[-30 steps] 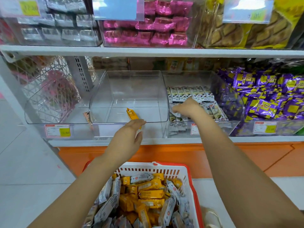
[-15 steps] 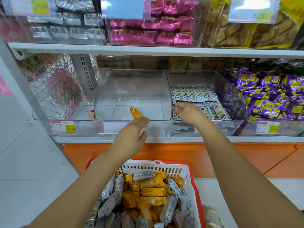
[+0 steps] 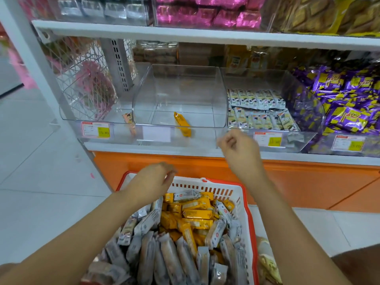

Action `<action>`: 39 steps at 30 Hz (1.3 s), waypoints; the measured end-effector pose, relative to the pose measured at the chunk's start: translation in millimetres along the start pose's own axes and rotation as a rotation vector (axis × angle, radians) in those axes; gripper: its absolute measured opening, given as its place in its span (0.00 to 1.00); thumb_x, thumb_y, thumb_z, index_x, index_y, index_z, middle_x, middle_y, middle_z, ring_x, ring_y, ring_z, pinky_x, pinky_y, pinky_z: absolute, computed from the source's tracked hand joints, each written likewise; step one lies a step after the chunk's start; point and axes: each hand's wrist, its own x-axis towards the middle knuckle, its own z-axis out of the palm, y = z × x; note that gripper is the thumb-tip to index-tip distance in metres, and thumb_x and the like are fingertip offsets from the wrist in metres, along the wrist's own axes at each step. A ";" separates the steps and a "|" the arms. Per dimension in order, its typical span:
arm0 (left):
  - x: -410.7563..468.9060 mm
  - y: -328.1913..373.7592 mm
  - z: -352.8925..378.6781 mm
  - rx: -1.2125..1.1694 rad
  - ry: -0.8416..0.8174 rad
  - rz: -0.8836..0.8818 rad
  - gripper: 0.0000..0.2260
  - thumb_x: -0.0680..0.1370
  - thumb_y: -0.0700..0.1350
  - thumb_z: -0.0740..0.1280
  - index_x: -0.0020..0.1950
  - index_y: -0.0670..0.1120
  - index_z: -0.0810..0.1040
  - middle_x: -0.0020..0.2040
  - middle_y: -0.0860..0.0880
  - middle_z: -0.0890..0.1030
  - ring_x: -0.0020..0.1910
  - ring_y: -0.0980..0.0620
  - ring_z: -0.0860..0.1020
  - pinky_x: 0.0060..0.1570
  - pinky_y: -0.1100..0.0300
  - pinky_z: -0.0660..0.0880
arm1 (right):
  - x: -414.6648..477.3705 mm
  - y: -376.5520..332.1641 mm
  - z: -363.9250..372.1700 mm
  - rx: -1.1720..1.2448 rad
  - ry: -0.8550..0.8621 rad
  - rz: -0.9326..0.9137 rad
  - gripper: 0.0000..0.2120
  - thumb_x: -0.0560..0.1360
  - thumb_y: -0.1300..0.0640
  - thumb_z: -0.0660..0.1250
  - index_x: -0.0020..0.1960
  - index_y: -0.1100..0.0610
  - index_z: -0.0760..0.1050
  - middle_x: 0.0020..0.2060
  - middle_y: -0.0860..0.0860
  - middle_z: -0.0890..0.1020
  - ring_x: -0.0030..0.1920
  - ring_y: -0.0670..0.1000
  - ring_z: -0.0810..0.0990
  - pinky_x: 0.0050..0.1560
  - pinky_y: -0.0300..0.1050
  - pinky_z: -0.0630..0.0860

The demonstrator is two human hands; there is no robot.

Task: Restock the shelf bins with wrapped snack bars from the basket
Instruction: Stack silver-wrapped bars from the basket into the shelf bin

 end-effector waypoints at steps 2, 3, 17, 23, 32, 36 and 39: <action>-14.7 -21.7 17.5 0.116 -0.145 -0.071 0.12 0.82 0.46 0.57 0.52 0.46 0.80 0.50 0.48 0.82 0.45 0.50 0.79 0.47 0.56 0.76 | -24.9 16.4 25.0 -0.052 -0.236 0.110 0.09 0.78 0.53 0.64 0.42 0.56 0.73 0.34 0.49 0.76 0.36 0.47 0.74 0.35 0.40 0.68; -22.5 -31.5 26.8 0.159 -0.199 -0.110 0.11 0.81 0.46 0.57 0.49 0.47 0.79 0.47 0.48 0.82 0.44 0.50 0.78 0.47 0.55 0.76 | -35.6 28.9 39.0 -0.133 -0.364 0.174 0.09 0.78 0.52 0.64 0.44 0.56 0.73 0.37 0.50 0.78 0.39 0.49 0.76 0.39 0.42 0.70; -57.5 -60.0 85.7 0.057 -0.339 -0.463 0.13 0.78 0.54 0.62 0.51 0.43 0.74 0.37 0.50 0.74 0.40 0.50 0.77 0.39 0.57 0.75 | -113.3 124.8 108.6 -0.417 -0.621 0.648 0.14 0.80 0.47 0.59 0.43 0.56 0.75 0.35 0.48 0.76 0.36 0.48 0.74 0.31 0.40 0.65; -45.6 -58.7 81.8 0.031 -0.408 -0.554 0.16 0.74 0.56 0.69 0.50 0.45 0.73 0.41 0.49 0.76 0.41 0.51 0.76 0.37 0.60 0.73 | -111.2 117.1 117.2 -0.199 -0.525 0.773 0.21 0.75 0.51 0.69 0.29 0.57 0.65 0.23 0.51 0.68 0.23 0.48 0.68 0.22 0.39 0.61; -29.4 -56.1 48.2 -0.759 -0.477 -0.780 0.28 0.76 0.47 0.70 0.72 0.38 0.67 0.70 0.39 0.69 0.69 0.42 0.68 0.56 0.56 0.73 | -117.5 119.6 123.6 0.095 -0.405 0.865 0.21 0.73 0.54 0.73 0.28 0.57 0.66 0.22 0.51 0.69 0.22 0.48 0.68 0.25 0.38 0.63; -31.4 -53.1 38.3 -1.268 -0.491 -0.688 0.39 0.67 0.48 0.77 0.74 0.42 0.65 0.67 0.48 0.71 0.63 0.49 0.69 0.71 0.47 0.57 | -117.7 110.8 124.0 0.112 -0.404 0.867 0.16 0.73 0.55 0.72 0.32 0.60 0.71 0.22 0.49 0.72 0.22 0.46 0.71 0.23 0.38 0.66; -32.7 -43.5 32.1 -1.475 -0.534 -0.631 0.26 0.71 0.44 0.74 0.67 0.40 0.73 0.64 0.41 0.76 0.60 0.45 0.76 0.65 0.48 0.70 | -112.0 101.9 118.0 0.292 -0.362 0.894 0.13 0.72 0.58 0.73 0.44 0.69 0.76 0.33 0.59 0.80 0.32 0.56 0.82 0.41 0.53 0.82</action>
